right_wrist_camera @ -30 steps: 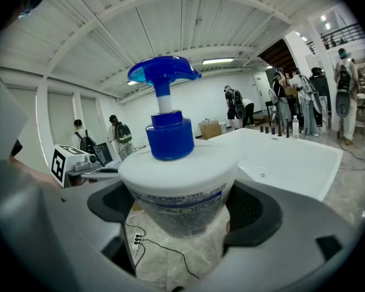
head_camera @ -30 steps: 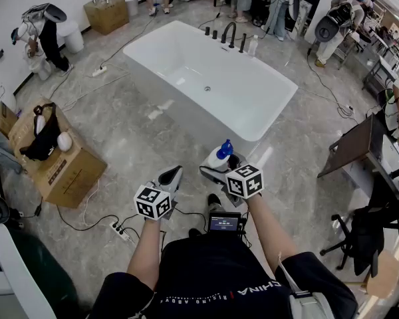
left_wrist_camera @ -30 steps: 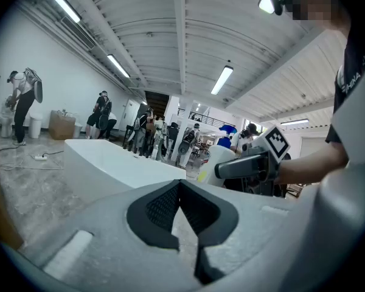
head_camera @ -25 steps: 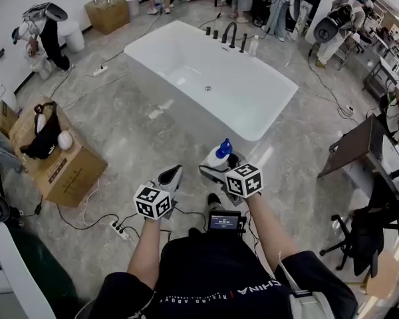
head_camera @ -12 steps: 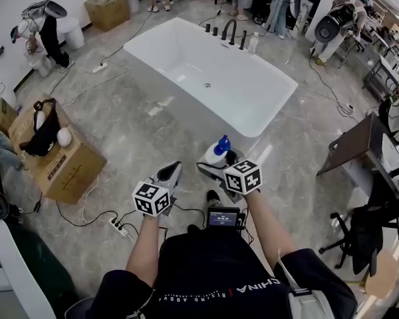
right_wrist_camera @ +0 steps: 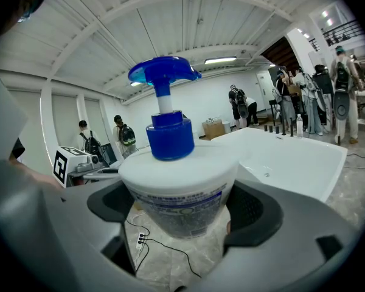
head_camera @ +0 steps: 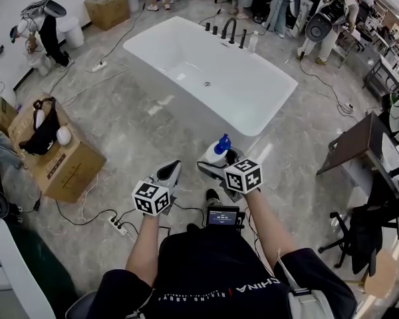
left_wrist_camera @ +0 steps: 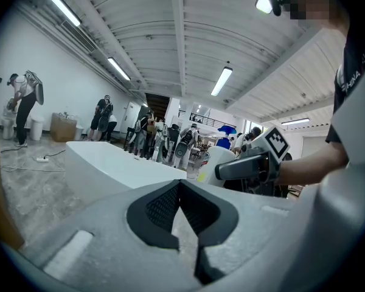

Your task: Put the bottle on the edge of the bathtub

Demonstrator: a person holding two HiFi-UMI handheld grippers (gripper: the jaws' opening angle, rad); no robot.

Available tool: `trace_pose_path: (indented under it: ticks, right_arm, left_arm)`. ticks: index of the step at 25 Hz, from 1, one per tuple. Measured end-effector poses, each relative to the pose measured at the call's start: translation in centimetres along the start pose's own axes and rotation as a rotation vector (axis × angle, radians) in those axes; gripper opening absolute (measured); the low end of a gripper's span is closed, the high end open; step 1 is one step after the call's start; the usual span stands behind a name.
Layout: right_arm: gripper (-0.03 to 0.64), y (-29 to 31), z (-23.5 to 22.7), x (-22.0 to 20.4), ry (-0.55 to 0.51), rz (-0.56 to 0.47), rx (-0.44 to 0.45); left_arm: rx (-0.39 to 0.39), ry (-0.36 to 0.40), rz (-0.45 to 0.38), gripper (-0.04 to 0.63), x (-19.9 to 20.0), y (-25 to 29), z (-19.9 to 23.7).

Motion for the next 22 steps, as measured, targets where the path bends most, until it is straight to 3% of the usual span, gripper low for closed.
trace_pose_path:
  ticks: [13,22]
  right_arm:
    - [0.479,2.8,-1.0,0.1,0.026,0.022,0.047]
    - [0.480,11.6,-5.7,3.3,0.050,0.050,0.107]
  left_arm:
    - [0.041,-0.034,0.019,0.008,-0.9,0.7,2.4]
    - [0.114,-0.075,0.057,0.008,0.3,4.0,10.7]
Point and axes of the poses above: the fingertips, and each gripper's own axes: y forward along the fingers, z to its left, x out of its top, the point moved 6 cm from there along -y, backward along the fingers, and after that the axes turned 1 degree about -y, right-handed, at the moved point
